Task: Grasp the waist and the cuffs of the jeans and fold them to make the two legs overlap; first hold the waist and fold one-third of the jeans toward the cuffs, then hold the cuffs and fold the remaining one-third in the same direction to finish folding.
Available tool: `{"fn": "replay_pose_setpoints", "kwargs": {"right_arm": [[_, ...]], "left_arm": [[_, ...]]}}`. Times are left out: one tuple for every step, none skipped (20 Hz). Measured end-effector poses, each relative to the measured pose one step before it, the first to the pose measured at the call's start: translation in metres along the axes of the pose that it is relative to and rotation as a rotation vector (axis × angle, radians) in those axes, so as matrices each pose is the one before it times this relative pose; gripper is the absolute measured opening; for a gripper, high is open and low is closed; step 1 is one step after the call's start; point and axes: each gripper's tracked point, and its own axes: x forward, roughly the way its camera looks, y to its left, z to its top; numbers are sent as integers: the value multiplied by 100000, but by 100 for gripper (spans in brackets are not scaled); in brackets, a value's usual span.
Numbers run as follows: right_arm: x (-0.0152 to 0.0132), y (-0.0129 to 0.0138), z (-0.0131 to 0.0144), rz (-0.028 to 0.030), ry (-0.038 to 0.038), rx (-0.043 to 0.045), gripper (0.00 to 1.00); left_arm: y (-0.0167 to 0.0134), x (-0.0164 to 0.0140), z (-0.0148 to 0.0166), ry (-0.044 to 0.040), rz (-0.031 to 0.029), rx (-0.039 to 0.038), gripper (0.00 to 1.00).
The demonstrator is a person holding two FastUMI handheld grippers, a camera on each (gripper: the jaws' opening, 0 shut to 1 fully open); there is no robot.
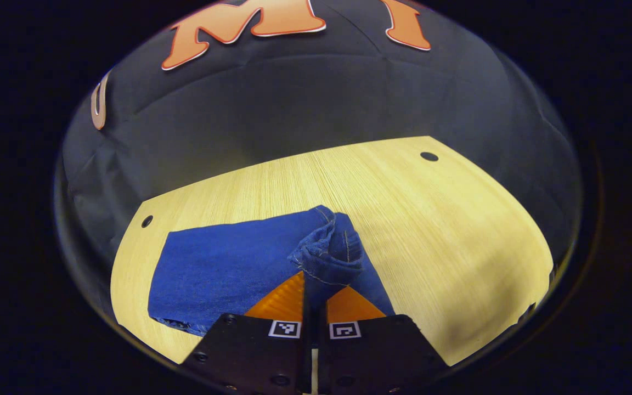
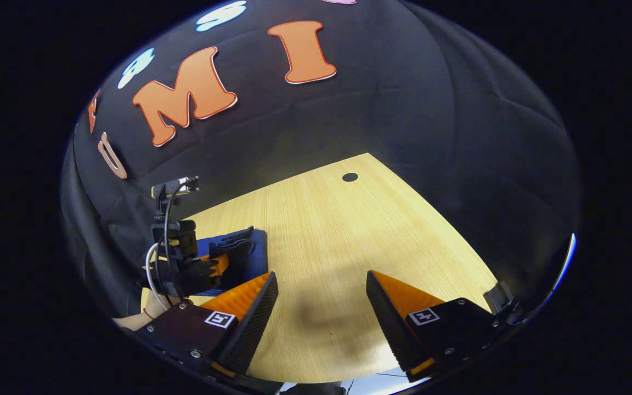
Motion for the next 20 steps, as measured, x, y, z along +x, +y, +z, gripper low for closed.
{"fn": "replay_pose_setpoints", "kwargs": {"right_arm": [[-61, -125, 3, -224, -83, -322, 99], [28, -201, 9, -320, 243, -252, 99], [-81, -35, -99, -255, 391, -255, 99], [-53, -36, -41, -149, 309, -83, 99], [-82, 78, 51, 231, 115, -136, 99], [-101, 31, -54, 170, 58, -414, 99], [-85, 143, 20, 232, 75, -772, 99], [-23, 261, -1, 258, 108, -889, 99], [5, 358, 98, 312, -69, -750, 99], [56, 271, 143, 669, 54, -638, 99], [-15, 534, 112, 842, 109, -675, 99], [71, 438, 239, 849, -136, -639, 99], [7, 634, 255, 984, -77, -873, 99], [103, 610, 398, 783, -366, -1049, 99], [62, 875, 762, 1002, -948, -1621, 99], [-22, 697, 873, 1129, -1637, -1817, 99], [-1, 825, 895, 982, -1871, -1763, 99], [36, 799, 940, 1104, -2294, -1358, 99], [13, 1059, 1198, 1515, -3784, -654, 99], [-26, 1184, 1096, 2007, -3803, -250, 99]], "left_arm": [[-358, 211, -598, 845, -1588, -356, 5], [-957, 138, -240, 1164, -4607, -1789, 5], [-1201, 413, -919, 1884, -5356, -2163, 7], [-895, -164, -359, 1933, -3758, -1488, 35], [-821, 546, -734, 1862, -4096, -1285, 40], [-1093, -503, -204, 1328, -4695, -1328, 60], [-619, -657, -392, -330, -1927, -918, 80], [-318, -700, 522, -1540, -2477, 171, 100], [-334, -747, 670, -2415, -3249, -1066, 100], [-581, -1026, 428, -1537, -3258, -1752, 98], [-482, -1651, 440, -1687, -2164, -1351, 96], [27, -1767, 825, -2705, -733, -585, 98], [449, -1757, 1028, -3422, 44, 247, 98], [570, -1816, 1133, -3334, 1061, 748, 98], [960, -2046, 1501, -4382, 1644, 919, 98], [1160, -1872, 1786, -5055, 1776, 841, 98], [1315, -1755, 1838, -5290, 2020, 448, 98], [1218, -1846, 1892, -4989, 1086, 283, 98], [1178, -1908, 1819, -5101, 688, -323, 98], [1366, -1722, 2014, -5648, 1917, -610, 98]]}}
